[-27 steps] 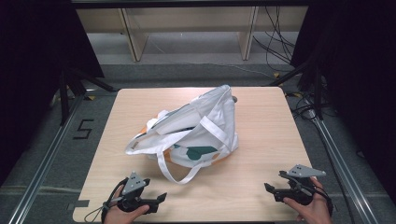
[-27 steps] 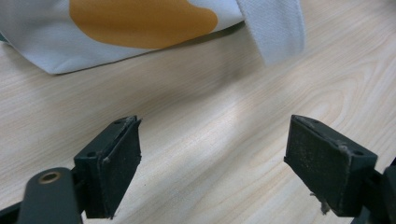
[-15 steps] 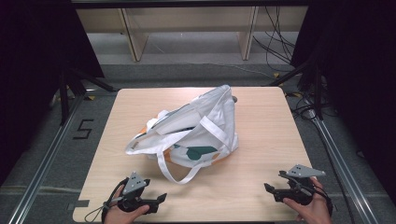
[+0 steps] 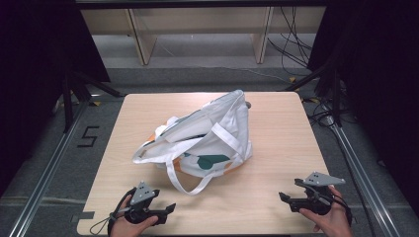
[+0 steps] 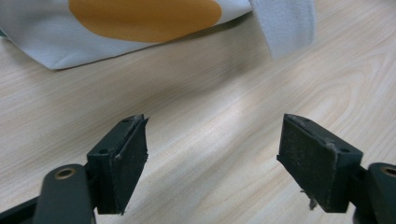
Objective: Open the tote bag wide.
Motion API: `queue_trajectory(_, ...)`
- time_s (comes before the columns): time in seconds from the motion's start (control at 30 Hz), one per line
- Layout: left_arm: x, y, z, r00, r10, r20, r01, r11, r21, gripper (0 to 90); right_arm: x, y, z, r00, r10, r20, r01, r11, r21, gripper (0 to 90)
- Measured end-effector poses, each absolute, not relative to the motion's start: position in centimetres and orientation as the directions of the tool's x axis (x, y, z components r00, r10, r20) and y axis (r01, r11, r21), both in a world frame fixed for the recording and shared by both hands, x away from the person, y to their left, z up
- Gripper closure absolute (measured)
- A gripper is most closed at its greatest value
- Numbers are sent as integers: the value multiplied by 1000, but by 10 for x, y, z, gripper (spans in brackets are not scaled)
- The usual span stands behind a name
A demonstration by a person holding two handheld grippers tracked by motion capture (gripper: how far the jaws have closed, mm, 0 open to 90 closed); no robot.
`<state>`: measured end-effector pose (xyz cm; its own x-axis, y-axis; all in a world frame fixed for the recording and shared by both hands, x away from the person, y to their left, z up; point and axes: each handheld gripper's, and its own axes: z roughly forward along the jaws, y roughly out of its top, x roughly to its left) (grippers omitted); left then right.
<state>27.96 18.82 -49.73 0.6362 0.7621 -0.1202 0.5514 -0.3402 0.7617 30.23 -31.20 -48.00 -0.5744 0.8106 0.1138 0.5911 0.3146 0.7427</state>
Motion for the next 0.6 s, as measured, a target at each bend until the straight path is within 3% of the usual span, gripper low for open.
queue_trajectory(0.03,279,185,-500,621,767,-160,561,-293,775,255,303,-312,-477,-591,800,104,585,336,739,243)
queue_trajectory(0.1,280,186,-499,620,770,-150,563,-304,769,329,304,-310,-475,-596,797,97,572,337,748,323)
queue_trajectory(0.17,282,191,-495,660,740,-130,542,-349,764,492,306,-309,-469,-618,775,130,581,339,740,485)
queue_trajectory(0.23,281,189,-494,650,744,-156,546,-314,777,582,309,-306,-465,-643,756,125,572,365,734,556)
queue_trajectory(0.37,286,191,-482,702,707,-87,501,-403,766,820,318,-296,-454,-681,724,113,546,398,737,789)
queue_trajectory(0.47,291,191,-468,707,702,-82,493,-406,770,892,332,-286,-439,-732,676,85,493,440,750,888)
queue_trajectory(0.57,300,195,-449,732,679,-64,467,-430,773,894,340,-276,-425,-748,659,81,480,452,752,900)
queue_trajectory(0.6,303,194,-443,721,687,-94,481,-399,780,894,346,-272,-418,-766,639,63,454,469,758,900)
